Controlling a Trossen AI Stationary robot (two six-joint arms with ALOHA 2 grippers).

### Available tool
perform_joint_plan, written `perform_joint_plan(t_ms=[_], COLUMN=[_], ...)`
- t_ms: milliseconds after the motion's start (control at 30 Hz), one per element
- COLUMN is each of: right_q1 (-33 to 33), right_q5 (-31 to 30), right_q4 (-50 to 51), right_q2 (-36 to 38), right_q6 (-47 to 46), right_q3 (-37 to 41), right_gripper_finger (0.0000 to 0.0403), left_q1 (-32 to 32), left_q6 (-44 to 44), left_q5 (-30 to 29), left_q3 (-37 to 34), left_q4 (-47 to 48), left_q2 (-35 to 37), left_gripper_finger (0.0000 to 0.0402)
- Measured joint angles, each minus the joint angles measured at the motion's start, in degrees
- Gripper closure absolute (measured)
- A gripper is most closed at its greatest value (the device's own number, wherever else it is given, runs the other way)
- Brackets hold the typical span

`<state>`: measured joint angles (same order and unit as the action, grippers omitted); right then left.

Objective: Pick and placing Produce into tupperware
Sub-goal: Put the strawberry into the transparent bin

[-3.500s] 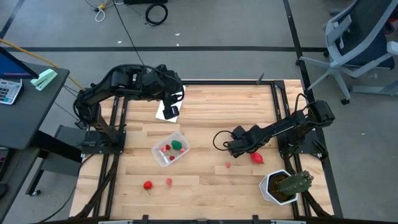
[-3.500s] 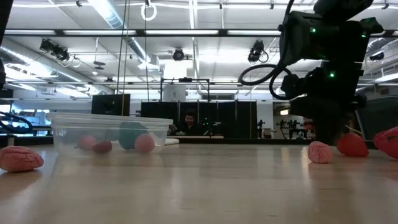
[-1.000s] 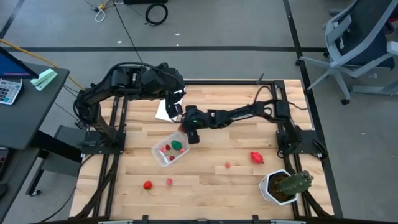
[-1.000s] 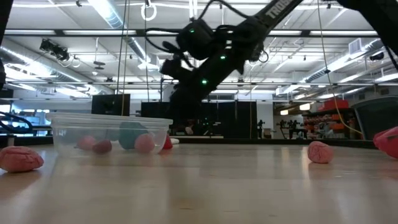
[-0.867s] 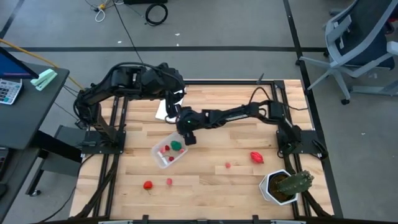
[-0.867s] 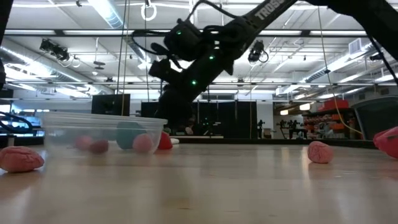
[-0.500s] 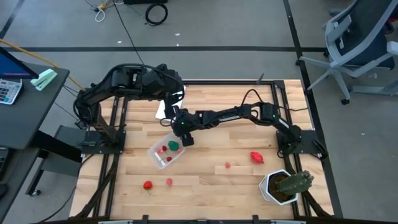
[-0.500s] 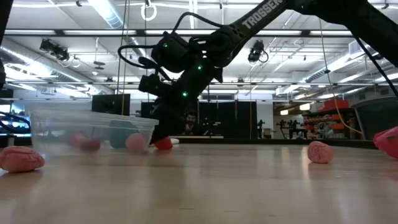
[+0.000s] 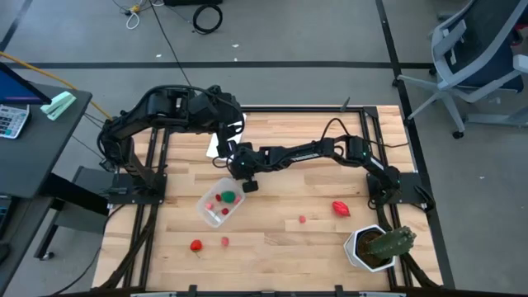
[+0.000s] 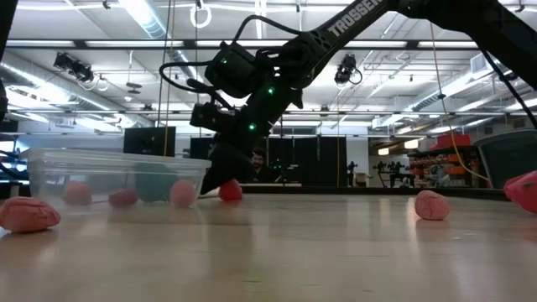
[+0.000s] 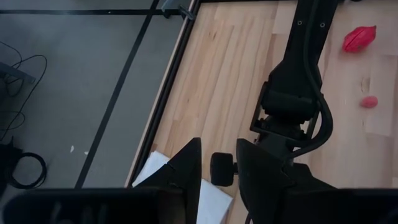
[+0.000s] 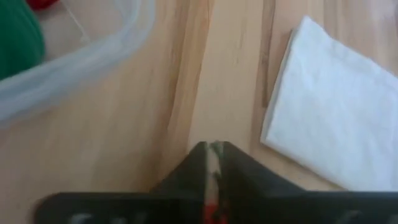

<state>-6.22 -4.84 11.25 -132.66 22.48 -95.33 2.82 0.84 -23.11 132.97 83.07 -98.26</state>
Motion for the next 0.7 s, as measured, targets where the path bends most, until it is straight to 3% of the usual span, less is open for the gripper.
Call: perform_joint_plan(t_ms=[67,467,567,700], right_q1=[0.0,3.1,4.6,7.3], right_q5=[-0.9,-5.6,-2.4,8.4], right_q4=[0.2,-0.2,-2.5,-13.7], right_q2=[0.3,7.4,11.1,12.2], right_q6=[-0.9,-4.1,-7.9,-13.3], right_q3=[0.0,0.0,0.0,-0.1], right_gripper_finger=[0.0391,0.0399,0.04,0.0401], left_q1=[0.0,0.0,0.0,0.0], left_q6=[0.0,0.0,0.1,0.1], left_q5=[0.0,0.0,0.0,0.0], left_q3=[0.0,0.0,0.0,0.0], left_q4=[0.0,0.0,0.0,-0.5], left_q2=[0.0,0.0,0.0,0.0], left_gripper_finger=[0.0294,0.0294,0.0294,0.0294])
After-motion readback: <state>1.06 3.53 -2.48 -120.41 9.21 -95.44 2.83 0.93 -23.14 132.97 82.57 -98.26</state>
